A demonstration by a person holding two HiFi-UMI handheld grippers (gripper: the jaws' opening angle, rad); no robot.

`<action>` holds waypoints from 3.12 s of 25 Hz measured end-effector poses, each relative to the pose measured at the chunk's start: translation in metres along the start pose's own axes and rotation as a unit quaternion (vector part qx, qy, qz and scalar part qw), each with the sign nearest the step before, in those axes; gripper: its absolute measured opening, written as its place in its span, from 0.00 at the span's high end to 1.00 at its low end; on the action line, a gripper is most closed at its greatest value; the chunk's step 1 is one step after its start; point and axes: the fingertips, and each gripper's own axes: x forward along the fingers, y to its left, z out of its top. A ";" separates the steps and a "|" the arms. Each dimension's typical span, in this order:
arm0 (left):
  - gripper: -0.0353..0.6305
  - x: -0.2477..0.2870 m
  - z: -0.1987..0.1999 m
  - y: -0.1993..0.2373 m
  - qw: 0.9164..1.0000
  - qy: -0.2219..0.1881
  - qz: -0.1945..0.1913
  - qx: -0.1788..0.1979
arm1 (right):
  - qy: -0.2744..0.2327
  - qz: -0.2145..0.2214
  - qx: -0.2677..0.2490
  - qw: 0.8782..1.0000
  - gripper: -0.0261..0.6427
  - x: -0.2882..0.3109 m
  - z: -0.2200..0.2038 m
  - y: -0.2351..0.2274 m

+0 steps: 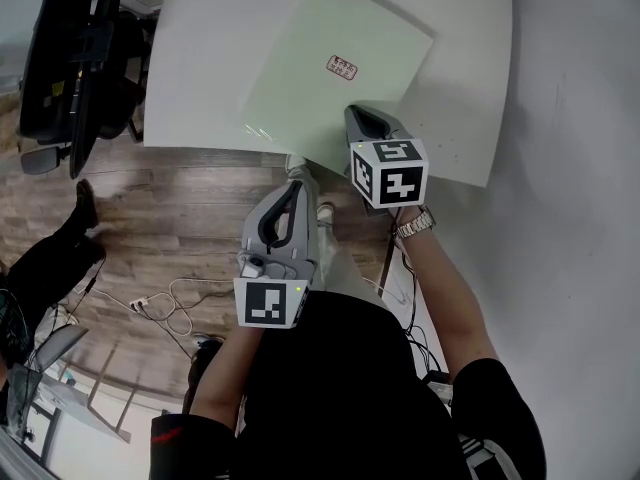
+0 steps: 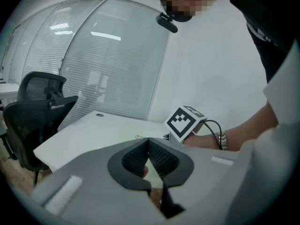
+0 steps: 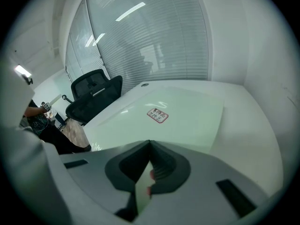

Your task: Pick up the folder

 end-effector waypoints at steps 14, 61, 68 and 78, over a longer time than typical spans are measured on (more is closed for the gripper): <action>0.94 -0.032 -0.023 -0.016 0.998 0.062 0.011 -0.020 | -0.004 0.012 0.008 1.000 0.96 -0.018 -0.027 0.020; 0.47 0.000 -0.162 -0.022 0.780 0.015 -0.083 -0.620 | -0.135 0.074 -0.017 0.988 0.96 -0.190 -0.043 0.082; 0.46 0.025 -0.161 -0.020 0.773 0.009 -0.100 -0.627 | -0.131 0.075 -0.013 0.988 0.96 -0.191 -0.043 0.083; 0.46 0.040 -0.167 -0.017 0.775 0.022 -0.112 -0.621 | -0.118 0.097 -0.004 0.988 0.96 -0.182 -0.053 0.109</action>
